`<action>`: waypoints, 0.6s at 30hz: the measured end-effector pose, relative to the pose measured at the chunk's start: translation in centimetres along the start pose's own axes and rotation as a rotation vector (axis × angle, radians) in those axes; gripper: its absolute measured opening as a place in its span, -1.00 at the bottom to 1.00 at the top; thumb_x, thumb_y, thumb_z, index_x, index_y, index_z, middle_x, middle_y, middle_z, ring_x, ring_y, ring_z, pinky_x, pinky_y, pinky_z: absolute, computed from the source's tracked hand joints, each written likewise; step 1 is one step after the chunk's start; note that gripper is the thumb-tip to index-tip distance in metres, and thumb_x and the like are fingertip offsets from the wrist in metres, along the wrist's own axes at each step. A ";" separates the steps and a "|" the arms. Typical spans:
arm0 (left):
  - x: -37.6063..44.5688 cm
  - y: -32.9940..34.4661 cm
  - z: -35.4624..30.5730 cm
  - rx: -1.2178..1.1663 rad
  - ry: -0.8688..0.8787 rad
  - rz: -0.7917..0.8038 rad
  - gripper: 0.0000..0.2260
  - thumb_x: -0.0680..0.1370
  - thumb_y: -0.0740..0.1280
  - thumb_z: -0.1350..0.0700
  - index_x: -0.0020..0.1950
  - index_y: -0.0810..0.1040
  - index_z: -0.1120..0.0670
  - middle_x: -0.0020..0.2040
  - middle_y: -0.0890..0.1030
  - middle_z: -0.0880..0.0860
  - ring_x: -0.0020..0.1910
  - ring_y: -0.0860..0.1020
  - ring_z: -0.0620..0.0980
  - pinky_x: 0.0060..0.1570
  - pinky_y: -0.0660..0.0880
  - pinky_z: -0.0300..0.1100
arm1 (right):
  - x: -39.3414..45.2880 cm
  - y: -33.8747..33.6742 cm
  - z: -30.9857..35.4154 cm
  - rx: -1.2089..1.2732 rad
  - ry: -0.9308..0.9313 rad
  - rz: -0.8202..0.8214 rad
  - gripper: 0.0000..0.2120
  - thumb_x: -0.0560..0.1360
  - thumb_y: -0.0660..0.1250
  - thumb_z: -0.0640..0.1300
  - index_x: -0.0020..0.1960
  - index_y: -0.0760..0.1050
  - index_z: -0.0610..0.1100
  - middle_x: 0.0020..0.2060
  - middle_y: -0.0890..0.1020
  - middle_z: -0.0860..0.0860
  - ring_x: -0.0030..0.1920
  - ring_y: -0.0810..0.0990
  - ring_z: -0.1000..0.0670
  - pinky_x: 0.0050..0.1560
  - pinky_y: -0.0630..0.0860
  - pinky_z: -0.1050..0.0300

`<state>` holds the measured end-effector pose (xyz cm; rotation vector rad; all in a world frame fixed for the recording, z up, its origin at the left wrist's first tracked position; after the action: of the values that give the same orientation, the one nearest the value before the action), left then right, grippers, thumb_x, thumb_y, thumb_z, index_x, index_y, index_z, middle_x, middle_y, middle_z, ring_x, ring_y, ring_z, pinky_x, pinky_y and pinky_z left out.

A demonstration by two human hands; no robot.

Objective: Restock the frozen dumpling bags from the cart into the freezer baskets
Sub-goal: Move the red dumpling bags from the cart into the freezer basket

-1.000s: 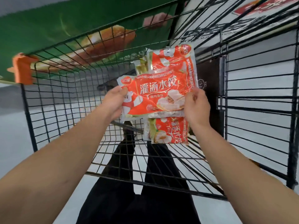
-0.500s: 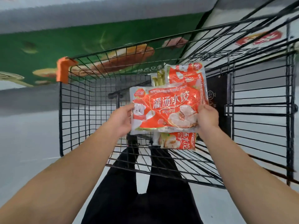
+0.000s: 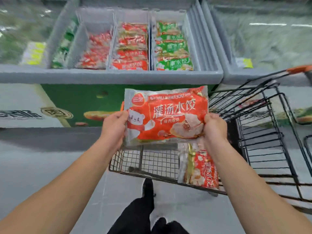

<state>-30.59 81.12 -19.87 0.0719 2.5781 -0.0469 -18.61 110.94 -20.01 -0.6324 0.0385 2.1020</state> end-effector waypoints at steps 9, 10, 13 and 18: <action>-10.8 -11.0 -3.8 -0.053 0.202 -0.122 -0.73 0.63 0.32 0.15 -0.25 0.67 0.06 -0.16 0.73 0.06 -0.14 0.70 0.06 -0.23 0.57 -0.14 | -13.0 2.1 3.0 0.030 -0.220 0.251 -0.75 0.50 0.19 -0.11 -0.20 0.56 -0.21 -0.14 0.70 -0.22 0.00 0.68 -0.28 0.05 0.62 -0.27; -11.8 -12.1 -3.9 -0.065 0.192 -0.118 -0.77 0.63 0.32 0.16 -0.20 0.67 0.06 -0.12 0.73 0.08 -0.16 0.70 0.04 -0.23 0.57 -0.13 | -14.3 2.2 3.1 0.041 -0.231 0.256 -0.76 0.50 0.19 -0.11 -0.21 0.55 -0.20 -0.17 0.70 -0.19 -0.04 0.68 -0.24 0.01 0.62 -0.19; -14.7 -16.1 -4.0 -0.112 0.168 -0.117 -0.86 0.64 0.29 0.17 -0.02 0.64 0.13 -0.14 0.72 0.08 -0.28 0.68 -0.04 -0.34 0.56 -0.16 | -19.4 3.7 3.6 0.093 -0.226 0.315 -0.77 0.57 0.25 -0.18 -0.22 0.57 -0.16 -0.23 0.70 -0.04 -0.14 0.67 -0.07 -0.10 0.57 0.05; -16.7 -22.5 -3.4 -0.164 0.138 -0.133 -0.83 0.66 0.27 0.10 0.01 0.61 0.14 -0.14 0.74 0.09 -0.09 0.71 0.10 -0.02 0.63 0.10 | -26.0 8.1 3.7 0.064 -0.253 0.392 -0.82 0.60 0.29 -0.10 -0.11 0.60 -0.12 -0.16 0.72 -0.03 -0.12 0.70 -0.02 -0.08 0.62 0.05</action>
<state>-19.61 58.12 -7.67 -0.1636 2.7105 0.1243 -14.73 87.14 -6.76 -0.3345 0.0934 2.5340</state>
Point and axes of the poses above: each hand's wrist, its own x-axis towards the middle knuckle, its own y-axis out of the palm, z = x × y, the point moved 7 cm from there along x, towards the middle knuckle
